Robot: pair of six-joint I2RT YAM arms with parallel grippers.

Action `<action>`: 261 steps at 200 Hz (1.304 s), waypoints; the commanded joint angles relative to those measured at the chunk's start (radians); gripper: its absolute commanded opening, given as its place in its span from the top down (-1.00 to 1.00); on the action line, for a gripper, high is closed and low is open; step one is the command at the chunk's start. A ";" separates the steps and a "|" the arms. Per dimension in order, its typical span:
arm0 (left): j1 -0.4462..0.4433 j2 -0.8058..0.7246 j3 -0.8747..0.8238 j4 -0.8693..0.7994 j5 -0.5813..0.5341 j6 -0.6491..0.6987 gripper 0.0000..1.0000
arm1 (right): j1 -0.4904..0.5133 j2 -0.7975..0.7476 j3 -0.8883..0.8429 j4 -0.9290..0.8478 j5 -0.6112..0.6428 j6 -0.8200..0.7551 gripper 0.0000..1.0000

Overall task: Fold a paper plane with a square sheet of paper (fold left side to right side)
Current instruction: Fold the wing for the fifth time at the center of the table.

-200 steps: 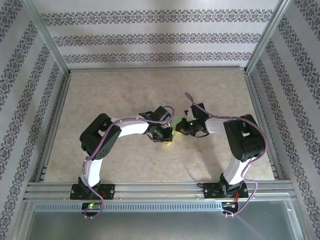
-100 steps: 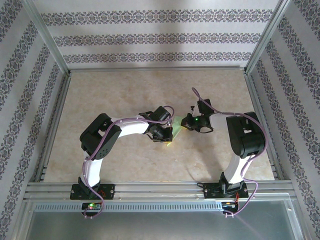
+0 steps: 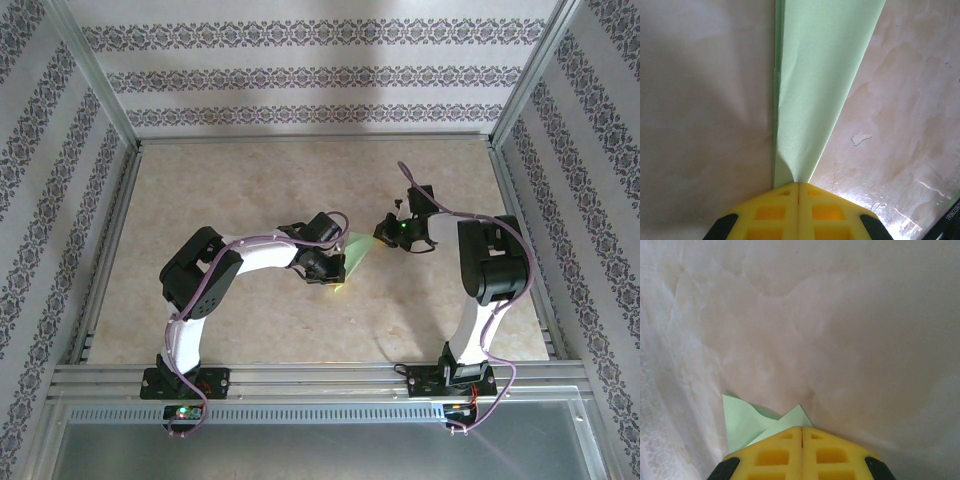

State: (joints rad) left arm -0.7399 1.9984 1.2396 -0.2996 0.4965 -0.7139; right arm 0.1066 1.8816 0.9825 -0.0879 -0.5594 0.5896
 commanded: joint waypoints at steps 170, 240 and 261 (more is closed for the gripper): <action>-0.013 0.010 -0.027 -0.121 -0.026 0.005 1.00 | 0.194 -0.314 -0.271 0.143 0.002 0.262 1.00; -0.016 0.000 -0.025 -0.116 -0.026 0.000 1.00 | 0.284 -0.222 -0.281 0.188 0.026 0.313 1.00; -0.016 0.000 -0.022 -0.115 -0.024 -0.002 1.00 | 0.289 -0.187 -0.283 0.195 0.027 0.313 1.00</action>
State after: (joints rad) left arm -0.7399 1.9965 1.2392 -0.3012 0.4969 -0.7143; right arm 0.3843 1.6535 0.7116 0.0799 -0.5507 0.8829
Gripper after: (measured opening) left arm 0.052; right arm 0.060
